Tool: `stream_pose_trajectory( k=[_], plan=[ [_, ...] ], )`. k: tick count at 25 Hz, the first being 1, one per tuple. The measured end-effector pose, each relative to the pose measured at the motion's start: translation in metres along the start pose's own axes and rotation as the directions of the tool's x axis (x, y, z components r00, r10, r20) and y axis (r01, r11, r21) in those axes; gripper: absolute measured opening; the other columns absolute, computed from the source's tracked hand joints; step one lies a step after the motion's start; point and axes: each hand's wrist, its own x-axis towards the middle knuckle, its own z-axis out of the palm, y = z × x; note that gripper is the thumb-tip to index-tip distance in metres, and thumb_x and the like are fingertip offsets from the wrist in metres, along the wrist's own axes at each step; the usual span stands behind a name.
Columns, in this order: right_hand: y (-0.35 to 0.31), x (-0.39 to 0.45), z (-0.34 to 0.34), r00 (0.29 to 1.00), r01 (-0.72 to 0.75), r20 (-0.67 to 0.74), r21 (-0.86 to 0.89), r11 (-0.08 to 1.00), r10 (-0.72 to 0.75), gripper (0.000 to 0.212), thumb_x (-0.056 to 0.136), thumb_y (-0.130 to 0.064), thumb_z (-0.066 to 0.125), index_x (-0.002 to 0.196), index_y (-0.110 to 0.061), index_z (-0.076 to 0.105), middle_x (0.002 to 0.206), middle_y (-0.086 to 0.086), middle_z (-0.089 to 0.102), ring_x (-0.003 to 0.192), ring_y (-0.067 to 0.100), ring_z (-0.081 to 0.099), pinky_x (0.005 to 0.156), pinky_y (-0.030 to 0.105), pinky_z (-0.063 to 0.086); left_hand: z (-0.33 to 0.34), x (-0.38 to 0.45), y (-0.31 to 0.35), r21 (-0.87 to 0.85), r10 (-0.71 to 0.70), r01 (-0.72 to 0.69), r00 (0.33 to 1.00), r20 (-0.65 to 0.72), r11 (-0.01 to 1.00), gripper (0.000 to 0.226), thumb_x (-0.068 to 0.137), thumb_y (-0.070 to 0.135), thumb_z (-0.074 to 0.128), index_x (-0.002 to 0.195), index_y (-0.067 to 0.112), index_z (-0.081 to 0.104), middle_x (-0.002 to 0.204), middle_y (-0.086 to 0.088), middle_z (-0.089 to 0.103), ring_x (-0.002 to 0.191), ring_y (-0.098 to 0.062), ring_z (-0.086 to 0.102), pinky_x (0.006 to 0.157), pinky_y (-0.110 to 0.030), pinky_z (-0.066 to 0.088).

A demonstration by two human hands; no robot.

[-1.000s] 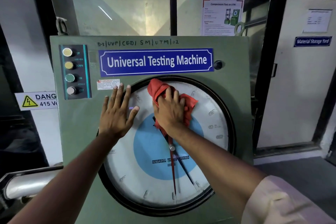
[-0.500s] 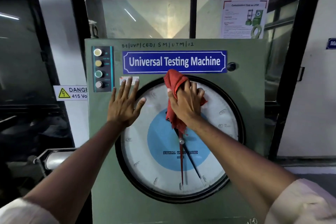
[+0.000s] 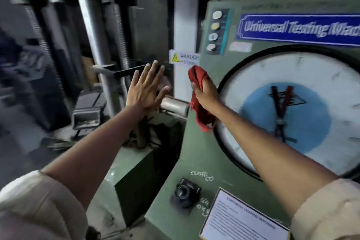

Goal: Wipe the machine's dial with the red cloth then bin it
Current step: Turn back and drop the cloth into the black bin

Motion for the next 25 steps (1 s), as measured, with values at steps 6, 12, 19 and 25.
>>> stream_pose_trajectory(
  k=[6,12,19,25],
  plan=[
    [-0.081,-0.018,0.164,0.955,0.043,0.297,-0.047,0.998,-0.027,0.05,0.102,-0.031,0.059,0.143,-0.003,0.055,0.141,0.026,0.06,0.129,0.039,0.059,0.108,0.039,0.046,-0.043,-0.126,-0.163,0.215,-0.249,0.226,0.965,0.087,0.95,0.079,0.101,0.068,0.019,0.167,0.026,0.014,0.176,-0.002,0.006,0.162,-0.024,0.01,0.128,-0.053,0.011],
    [-0.178,-0.034,0.321,0.889,0.121,0.442,0.017,0.993,-0.116,0.054,0.101,-0.032,0.06,0.146,-0.002,0.053,0.148,0.025,0.054,0.137,0.037,0.053,0.115,0.033,0.039,-0.062,-0.228,-0.314,0.285,-0.441,0.397,0.891,0.108,0.873,0.078,0.102,0.067,0.019,0.168,0.025,0.011,0.176,-0.001,0.002,0.162,-0.023,0.004,0.129,-0.051,0.005],
    [-0.248,-0.067,0.46,0.825,0.134,0.553,0.014,0.991,-0.12,0.056,0.101,-0.042,0.057,0.144,-0.005,0.055,0.148,0.023,0.054,0.135,0.038,0.054,0.113,0.036,0.04,-0.047,-0.312,-0.411,0.28,-0.519,0.471,0.844,0.133,0.837,0.076,0.104,0.064,0.027,0.167,0.024,0.015,0.176,-0.003,0.007,0.162,-0.024,0.009,0.129,-0.052,0.009],
    [-0.262,-0.105,0.544,0.738,0.132,0.667,0.005,0.991,-0.102,0.059,0.103,-0.041,0.055,0.15,-0.006,0.049,0.157,0.021,0.045,0.144,0.036,0.046,0.119,0.036,0.036,-0.023,-0.379,-0.465,0.267,-0.587,0.538,0.794,0.159,0.8,0.078,0.102,0.068,0.018,0.167,0.025,0.014,0.176,-0.002,0.006,0.162,-0.024,0.007,0.129,-0.052,0.008]
  ],
)
